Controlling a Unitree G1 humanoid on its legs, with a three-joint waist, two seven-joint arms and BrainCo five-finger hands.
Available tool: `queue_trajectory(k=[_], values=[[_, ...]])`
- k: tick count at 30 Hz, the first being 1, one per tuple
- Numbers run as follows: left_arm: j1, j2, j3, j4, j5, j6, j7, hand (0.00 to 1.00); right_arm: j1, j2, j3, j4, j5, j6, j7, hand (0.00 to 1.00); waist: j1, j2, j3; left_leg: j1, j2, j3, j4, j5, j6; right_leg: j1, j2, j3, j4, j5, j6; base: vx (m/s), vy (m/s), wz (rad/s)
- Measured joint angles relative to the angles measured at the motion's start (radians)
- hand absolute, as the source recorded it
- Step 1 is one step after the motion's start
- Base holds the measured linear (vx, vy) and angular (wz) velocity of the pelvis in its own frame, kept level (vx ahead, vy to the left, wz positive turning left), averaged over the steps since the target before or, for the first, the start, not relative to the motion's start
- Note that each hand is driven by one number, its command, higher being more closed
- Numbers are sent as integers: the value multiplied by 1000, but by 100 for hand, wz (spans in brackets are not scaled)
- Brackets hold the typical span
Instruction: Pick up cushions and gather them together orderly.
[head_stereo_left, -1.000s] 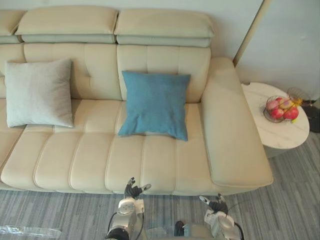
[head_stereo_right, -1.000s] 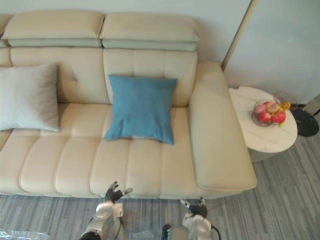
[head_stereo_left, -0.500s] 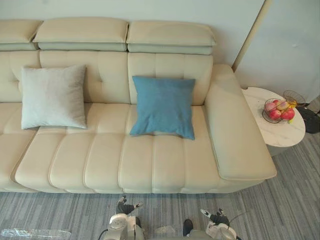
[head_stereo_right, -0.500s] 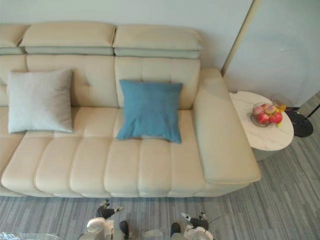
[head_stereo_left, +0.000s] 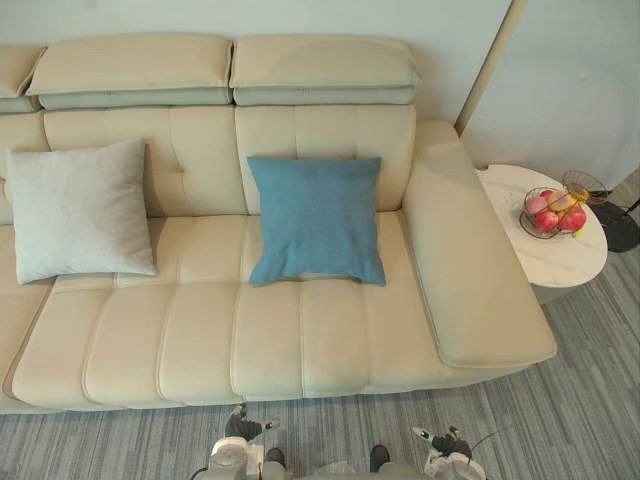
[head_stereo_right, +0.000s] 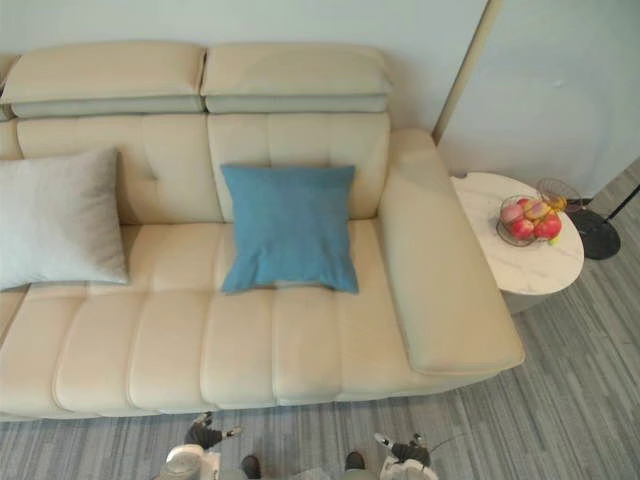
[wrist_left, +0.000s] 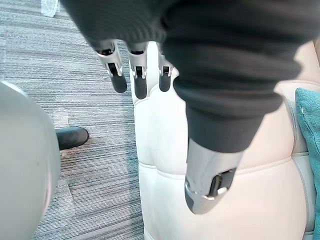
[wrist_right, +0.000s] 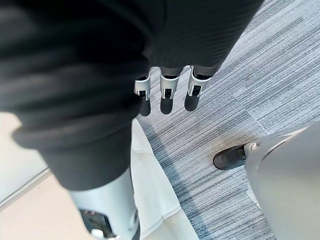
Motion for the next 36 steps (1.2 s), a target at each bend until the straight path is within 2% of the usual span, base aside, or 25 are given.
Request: queue_trajectory(k=[8,13,14,15,16,17,18,19,20,21,22,23,24,25,26,27,29,30,32,33,34,36], values=[[-2,-1,-13,18,1,1,-35,0,13,-9,-32,-7,-26,29,15,0,-8,24,3,21,2,41,-60,31,-3,-19,4,18,1,-4,2,15,-5,-7],[-27,2,-13,38,13,2,-46,0,6,-9,-40,-18,-25,37,18,0,-14,15,15,36,21,236,-70,27,-8,-141,42,215,40,23,-1,-23,5,-120],[-45,13,-6,42,23,2,-48,0,-6,-7,-38,-23,-27,37,18,0,-31,9,30,37,31,307,-70,20,-15,-181,65,286,32,60,7,-51,-19,-135],[-51,20,-6,44,31,2,-48,0,-14,-8,-36,-28,-29,38,17,0,-40,6,40,38,36,344,-69,14,-18,-200,78,308,29,80,14,-86,-33,-193],[-76,35,3,42,44,1,-53,0,-26,-6,-20,-37,-29,40,17,0,-51,-1,57,39,57,424,-63,3,-23,-232,100,293,1,144,20,-81,-43,-143],[-86,40,3,41,49,1,-53,0,-29,-5,-14,-41,-30,40,17,0,-55,-5,64,39,67,453,-54,3,-23,-237,106,257,-17,172,13,-76,-91,-161],[-96,48,16,30,49,1,-54,0,-28,-3,-7,-48,-41,41,17,0,-61,-2,74,39,85,512,-36,1,-21,-251,109,113,-36,190,-44,-64,-186,-139],[-102,52,37,11,49,1,-55,0,-28,-11,1,-45,-67,42,16,0,-65,-11,79,61,92,567,-21,-2,-19,-266,84,-143,25,117,-116,-48,-166,-133],[-106,51,39,10,49,1,-54,0,-31,-17,4,-44,-68,43,16,0,-66,-4,85,71,102,595,-10,-4,-22,-266,66,-225,58,97,-141,-28,-163,-123],[-103,54,42,0,49,2,-55,0,-31,-26,13,-43,-71,41,16,0,-64,-1,88,92,115,637,14,-7,-26,-273,14,-384,140,69,-174,8,-90,-110],[-90,60,50,-15,49,1,-55,0,-31,-28,22,-43,-79,41,16,0,-62,-8,88,117,120,678,30,-9,-29,-273,-18,-459,205,49,-170,50,-248,-137],[-86,65,71,-16,48,4,-55,0,-31,-39,37,-43,-101,39,17,0,-70,-11,92,140,136,716,74,-15,-32,-287,-8,-465,272,30,-194,56,-244,-124],[-85,63,76,-14,48,4,-55,0,-32,-50,47,-41,-107,38,17,0,-77,-1,94,143,153,736,96,-19,-27,-297,3,-447,293,29,-196,64,-299,-112],[-86,58,79,-12,48,4,-56,0,-33,-62,61,-40,-107,38,17,0,-81,12,97,154,173,758,118,-23,-21,-299,28,-420,293,23,-191,49,-203,-93],[-87,56,79,-12,48,3,-57,0,-33,-65,62,-35,-107,41,17,0,-91,9,97,173,176,778,129,-23,-22,-292,47,-373,282,-19,-182,55,-177,-83],[-89,51,79,-10,49,3,-58,0,-36,-70,60,-27,-107,43,18,0,-97,14,100,184,186,787,139,-22,-22,-291,59,-359,278,-31,-181,26,-152,-70],[-83,43,89,-2,49,4,-63,0,-26,-68,63,-2,-107,51,20,0,-98,9,99,193,258,814,277,-19,-25,-268,99,-326,277,-71,-174,41,-213,-69],[-66,26,104,2,49,9,-64,0,1,-68,62,0,-107,53,22,0,-103,11,99,192,357,804,467,2,7,-230,133,-300,279,-90,-192,71,-197,-66],[-50,15,109,6,49,11,-64,0,12,-69,63,0,-106,54,22,0,-102,9,99,170,411,750,601,29,62,-203,159,-249,276,-95,-207,70,-125,-73],[-29,6,109,16,49,12,-66,0,11,-70,63,-3,-106,53,22,0,-99,7,100,120,401,636,679,-28,27,-192,172,-205,275,-95,-222,94,-118,-122],[-19,-6,109,18,49,18,-69,0,8,-75,61,-5,-106,52,22,0,-97,7,98,57,345,505,707,-95,-11,-186,188,-149,266,-89,-229,80,-64,-136],[-11,-5,107,-5,47,19,-72,0,2,-76,51,0,-106,51,23,0,-83,12,101,-11,234,331,658,-156,-21,-155,217,-59,227,-72,-206,113,-12,-160]])
